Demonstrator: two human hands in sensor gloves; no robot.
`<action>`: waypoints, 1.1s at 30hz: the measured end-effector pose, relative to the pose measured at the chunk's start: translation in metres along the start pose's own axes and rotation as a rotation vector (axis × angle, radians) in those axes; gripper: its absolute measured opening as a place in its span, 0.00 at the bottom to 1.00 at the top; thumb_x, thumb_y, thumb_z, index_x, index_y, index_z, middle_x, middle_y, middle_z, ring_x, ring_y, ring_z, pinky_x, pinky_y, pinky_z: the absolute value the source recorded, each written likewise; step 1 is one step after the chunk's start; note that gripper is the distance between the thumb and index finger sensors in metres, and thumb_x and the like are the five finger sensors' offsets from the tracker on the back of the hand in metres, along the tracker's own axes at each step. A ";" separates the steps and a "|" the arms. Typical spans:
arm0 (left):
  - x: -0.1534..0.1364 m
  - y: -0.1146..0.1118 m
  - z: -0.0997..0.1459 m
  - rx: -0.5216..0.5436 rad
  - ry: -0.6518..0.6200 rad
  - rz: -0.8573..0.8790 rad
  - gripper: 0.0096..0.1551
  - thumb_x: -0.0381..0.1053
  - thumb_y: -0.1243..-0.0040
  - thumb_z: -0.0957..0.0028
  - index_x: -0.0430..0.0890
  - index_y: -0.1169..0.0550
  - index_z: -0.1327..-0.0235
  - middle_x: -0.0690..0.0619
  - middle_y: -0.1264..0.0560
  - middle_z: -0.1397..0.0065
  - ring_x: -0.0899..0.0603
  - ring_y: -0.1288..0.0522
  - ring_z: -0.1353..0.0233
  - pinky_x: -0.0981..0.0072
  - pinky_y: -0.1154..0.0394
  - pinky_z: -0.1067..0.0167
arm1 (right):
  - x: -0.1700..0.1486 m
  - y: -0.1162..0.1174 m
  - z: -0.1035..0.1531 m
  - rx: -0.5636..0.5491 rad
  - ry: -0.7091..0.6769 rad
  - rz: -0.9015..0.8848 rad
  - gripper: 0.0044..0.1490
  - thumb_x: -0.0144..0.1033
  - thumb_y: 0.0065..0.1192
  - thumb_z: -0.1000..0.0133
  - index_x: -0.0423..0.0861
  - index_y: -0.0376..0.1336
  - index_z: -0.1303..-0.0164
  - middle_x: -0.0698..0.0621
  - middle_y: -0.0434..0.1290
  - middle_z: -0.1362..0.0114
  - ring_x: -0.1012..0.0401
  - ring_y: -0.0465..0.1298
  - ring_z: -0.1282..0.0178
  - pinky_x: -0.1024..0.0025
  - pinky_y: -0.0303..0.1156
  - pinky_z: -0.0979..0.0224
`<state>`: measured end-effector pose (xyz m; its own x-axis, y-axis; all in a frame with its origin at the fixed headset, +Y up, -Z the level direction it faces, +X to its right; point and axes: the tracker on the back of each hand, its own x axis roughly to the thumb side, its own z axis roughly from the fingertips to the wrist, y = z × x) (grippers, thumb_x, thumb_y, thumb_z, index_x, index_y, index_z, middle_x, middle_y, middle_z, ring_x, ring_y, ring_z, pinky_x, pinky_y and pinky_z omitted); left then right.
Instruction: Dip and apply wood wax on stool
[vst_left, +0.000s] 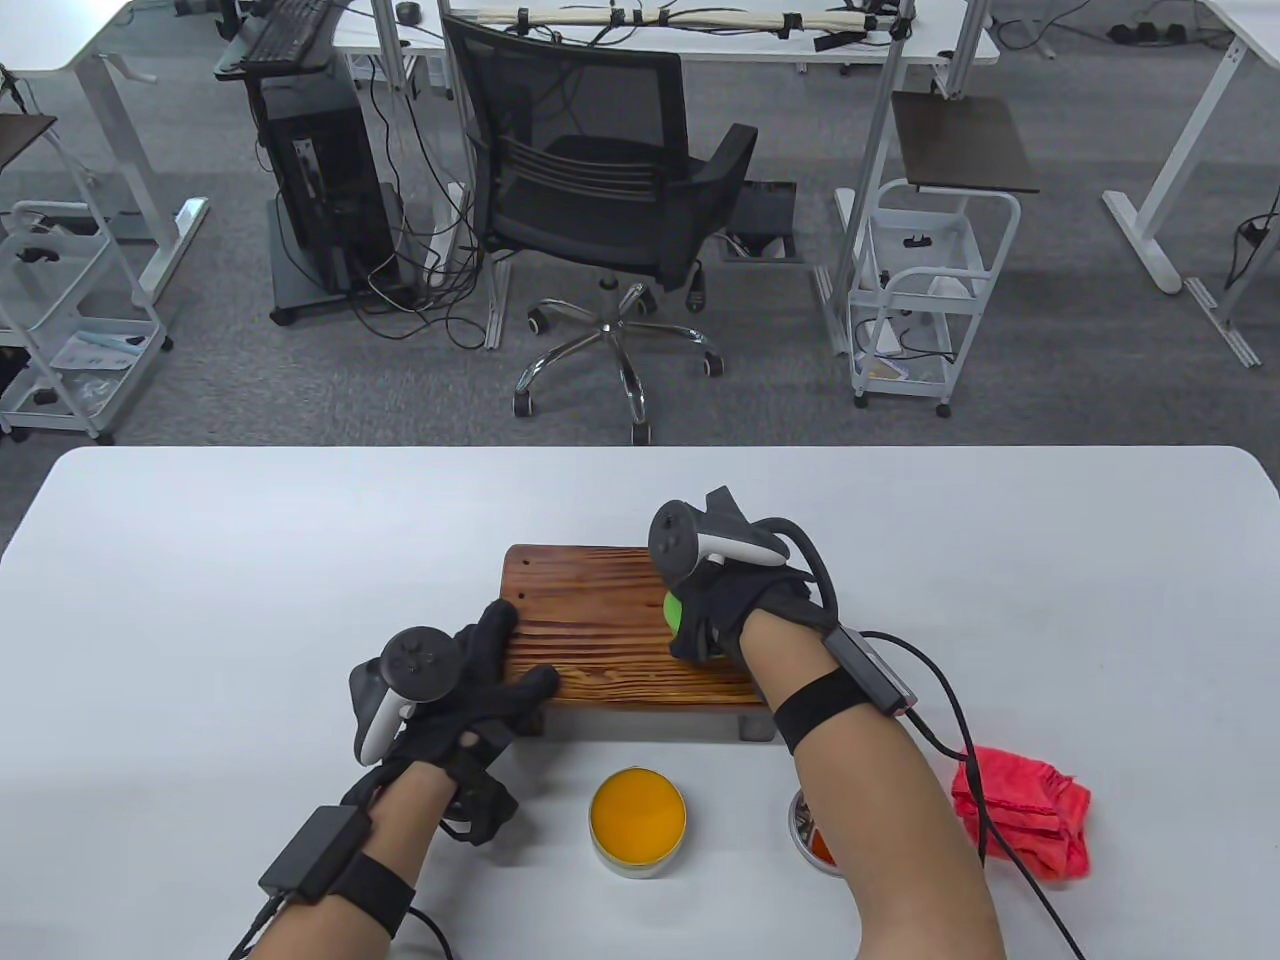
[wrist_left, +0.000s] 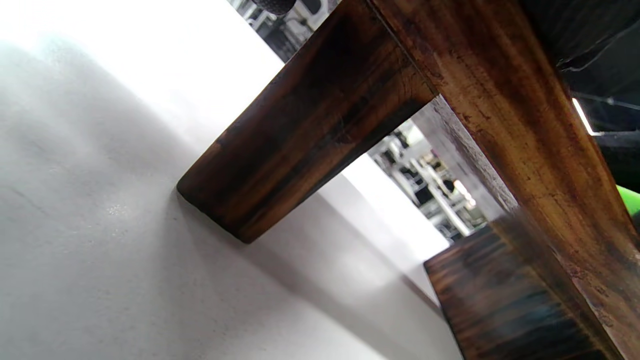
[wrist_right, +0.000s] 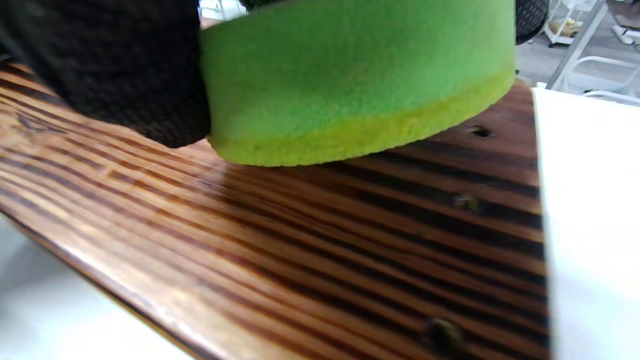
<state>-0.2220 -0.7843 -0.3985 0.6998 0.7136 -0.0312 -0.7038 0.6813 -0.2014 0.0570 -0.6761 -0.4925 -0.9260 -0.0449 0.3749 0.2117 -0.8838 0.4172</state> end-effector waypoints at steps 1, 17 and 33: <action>0.000 0.000 0.000 0.001 0.000 0.000 0.65 0.81 0.39 0.52 0.63 0.61 0.15 0.35 0.57 0.10 0.21 0.65 0.18 0.13 0.64 0.34 | -0.001 -0.001 0.000 0.006 0.022 0.011 0.63 0.62 0.81 0.57 0.50 0.52 0.16 0.42 0.52 0.10 0.35 0.56 0.19 0.36 0.63 0.23; 0.000 -0.001 0.000 -0.004 -0.005 -0.001 0.65 0.81 0.39 0.52 0.62 0.61 0.15 0.35 0.57 0.10 0.21 0.65 0.18 0.12 0.64 0.34 | 0.035 -0.004 -0.009 -0.055 -0.063 0.026 0.63 0.62 0.81 0.57 0.51 0.51 0.17 0.44 0.51 0.11 0.35 0.56 0.19 0.37 0.62 0.23; -0.001 -0.001 0.000 -0.004 -0.004 -0.005 0.65 0.81 0.40 0.52 0.63 0.61 0.15 0.35 0.57 0.10 0.21 0.65 0.18 0.12 0.64 0.34 | 0.047 -0.011 -0.011 -0.024 -0.031 0.043 0.63 0.61 0.83 0.58 0.51 0.54 0.17 0.44 0.53 0.11 0.36 0.57 0.19 0.37 0.62 0.23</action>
<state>-0.2215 -0.7856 -0.3984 0.7029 0.7108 -0.0264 -0.6998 0.6843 -0.2052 0.0077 -0.6740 -0.4887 -0.9061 -0.0692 0.4174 0.2433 -0.8922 0.3804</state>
